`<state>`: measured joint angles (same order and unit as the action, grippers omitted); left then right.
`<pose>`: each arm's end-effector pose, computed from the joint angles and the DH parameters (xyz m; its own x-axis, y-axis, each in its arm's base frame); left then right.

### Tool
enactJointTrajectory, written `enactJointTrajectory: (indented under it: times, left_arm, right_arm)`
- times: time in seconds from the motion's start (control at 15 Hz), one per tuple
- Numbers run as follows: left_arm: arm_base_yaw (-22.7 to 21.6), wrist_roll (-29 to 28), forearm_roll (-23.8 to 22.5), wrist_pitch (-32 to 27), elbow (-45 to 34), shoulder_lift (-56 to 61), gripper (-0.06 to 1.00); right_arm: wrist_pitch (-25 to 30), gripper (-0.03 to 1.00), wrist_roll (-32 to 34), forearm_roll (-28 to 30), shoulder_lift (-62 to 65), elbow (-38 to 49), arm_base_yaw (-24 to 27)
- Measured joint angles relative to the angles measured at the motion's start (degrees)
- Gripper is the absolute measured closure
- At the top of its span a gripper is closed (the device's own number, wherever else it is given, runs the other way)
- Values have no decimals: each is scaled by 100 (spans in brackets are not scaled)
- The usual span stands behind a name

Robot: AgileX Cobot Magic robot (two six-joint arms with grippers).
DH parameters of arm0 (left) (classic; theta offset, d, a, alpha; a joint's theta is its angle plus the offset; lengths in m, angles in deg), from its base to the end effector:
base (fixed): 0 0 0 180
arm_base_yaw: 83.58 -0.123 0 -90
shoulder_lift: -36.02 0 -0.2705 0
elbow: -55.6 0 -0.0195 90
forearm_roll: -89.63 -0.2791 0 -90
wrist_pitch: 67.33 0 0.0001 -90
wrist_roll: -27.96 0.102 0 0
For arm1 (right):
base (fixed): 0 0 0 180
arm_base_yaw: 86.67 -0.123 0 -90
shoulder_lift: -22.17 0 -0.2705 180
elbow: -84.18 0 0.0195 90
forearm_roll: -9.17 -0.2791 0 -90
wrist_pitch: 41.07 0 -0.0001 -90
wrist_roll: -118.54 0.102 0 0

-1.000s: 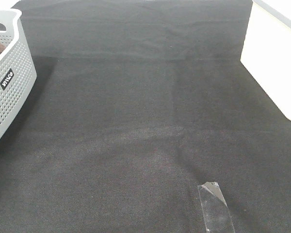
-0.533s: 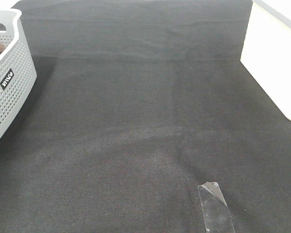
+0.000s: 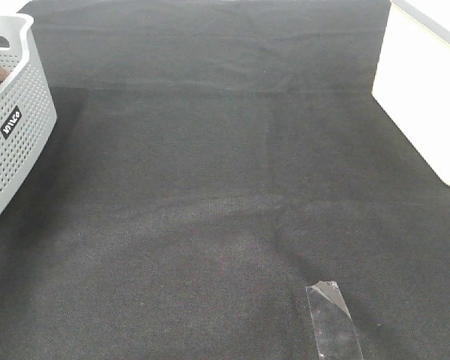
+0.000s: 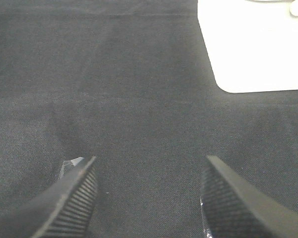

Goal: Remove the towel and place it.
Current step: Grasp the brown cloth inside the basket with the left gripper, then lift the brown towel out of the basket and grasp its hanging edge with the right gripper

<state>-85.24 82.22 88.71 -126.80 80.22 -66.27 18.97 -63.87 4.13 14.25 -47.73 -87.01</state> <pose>0.3952 0.0129 0.3911 -0.4544 0.8035 -0.3845 0.5760 0.5943 0.5612 0.0439 0.0080 0.2879 -0.4378 -0.0007 -0.8991 -0.0735 0.9967 0.0351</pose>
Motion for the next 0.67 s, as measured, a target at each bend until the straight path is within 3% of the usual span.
enactJointTrajectory:
  times: [0.2, 0.33, 0.53, 0.67]
  left_arm:
    - [579, -304, -252, 556, 29, 516, 94]
    - [1077, -550, -602, 544, 384, 584, 94]
    - [1759, -808, -917, 539, 1060, 584, 94]
    - [2143, -848, -940, 527, 1243, 584, 94]
  right_arm:
    - [-40, 41, -17, -160, -160, -23, 0]
    - [-453, 41, -470, -527, -676, -109, 0]
    - [-1255, 41, -1908, -1576, -1811, -132, 0]
    - [-1702, 41, -3277, -2653, -2676, -132, 0]
